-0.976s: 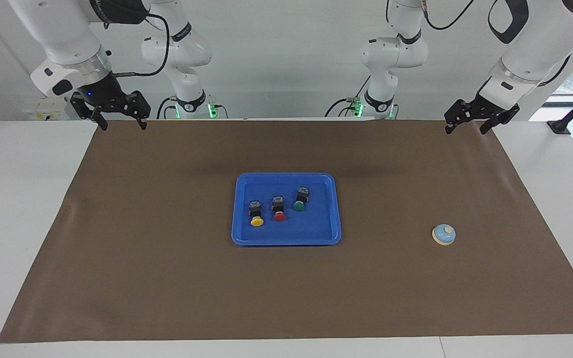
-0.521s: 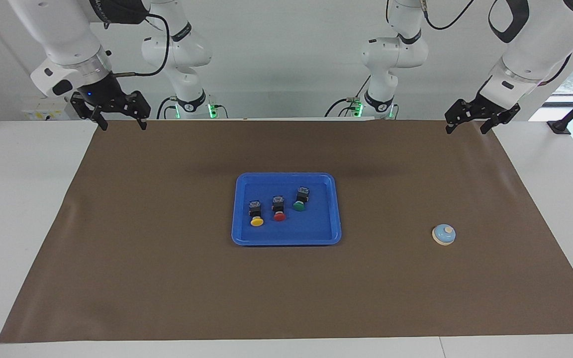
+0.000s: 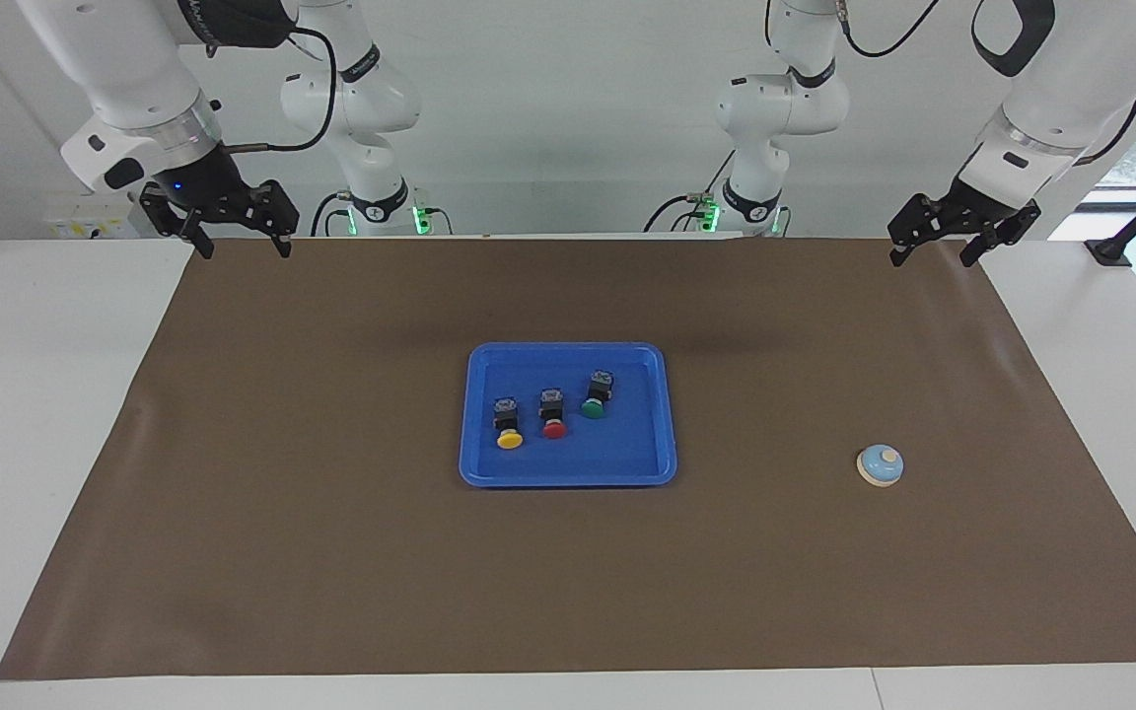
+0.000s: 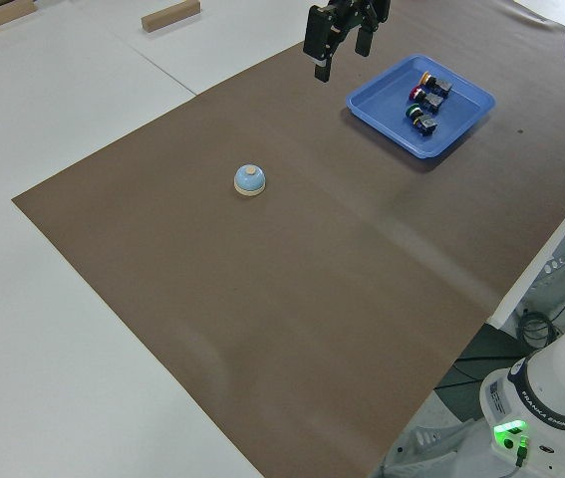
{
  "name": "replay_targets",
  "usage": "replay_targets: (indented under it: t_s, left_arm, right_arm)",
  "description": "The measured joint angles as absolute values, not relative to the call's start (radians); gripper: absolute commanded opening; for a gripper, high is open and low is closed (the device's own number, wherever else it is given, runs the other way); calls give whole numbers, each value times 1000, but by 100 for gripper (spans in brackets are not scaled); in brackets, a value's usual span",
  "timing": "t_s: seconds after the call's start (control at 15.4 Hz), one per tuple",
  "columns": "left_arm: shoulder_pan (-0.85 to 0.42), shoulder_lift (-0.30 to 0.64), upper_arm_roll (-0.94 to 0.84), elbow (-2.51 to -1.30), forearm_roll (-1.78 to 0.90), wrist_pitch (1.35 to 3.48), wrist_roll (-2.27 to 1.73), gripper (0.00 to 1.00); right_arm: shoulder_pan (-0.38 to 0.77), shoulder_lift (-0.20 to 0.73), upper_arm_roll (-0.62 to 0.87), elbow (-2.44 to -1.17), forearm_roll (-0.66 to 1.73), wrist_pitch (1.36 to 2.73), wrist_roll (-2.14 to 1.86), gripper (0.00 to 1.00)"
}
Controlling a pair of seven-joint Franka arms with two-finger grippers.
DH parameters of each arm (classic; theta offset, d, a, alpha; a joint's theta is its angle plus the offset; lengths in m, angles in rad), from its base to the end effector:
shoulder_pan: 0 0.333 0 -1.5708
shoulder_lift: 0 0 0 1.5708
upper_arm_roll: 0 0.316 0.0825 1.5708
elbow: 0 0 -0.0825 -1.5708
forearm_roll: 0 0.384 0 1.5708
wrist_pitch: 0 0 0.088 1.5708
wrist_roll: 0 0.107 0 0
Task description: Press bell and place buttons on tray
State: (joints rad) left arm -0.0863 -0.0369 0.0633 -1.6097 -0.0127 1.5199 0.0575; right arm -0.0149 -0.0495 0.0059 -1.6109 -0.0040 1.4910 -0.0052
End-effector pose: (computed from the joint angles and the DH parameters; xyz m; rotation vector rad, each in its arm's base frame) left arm 0.5370 -0.0131 0.6220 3.1220 -0.1264 -0.0824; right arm 0.5302 -0.0051 0.6259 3.1359 -0.0063 -0.1105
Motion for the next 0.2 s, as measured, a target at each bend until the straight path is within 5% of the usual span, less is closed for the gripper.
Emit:
replay_targets:
  t_s: [0.2]
  left_arm:
    - [-86,-37,63,-1606,-13,1521,57,100]
  right_arm:
    - [-15,-50,6,-1611,-4,1491,-5,100]
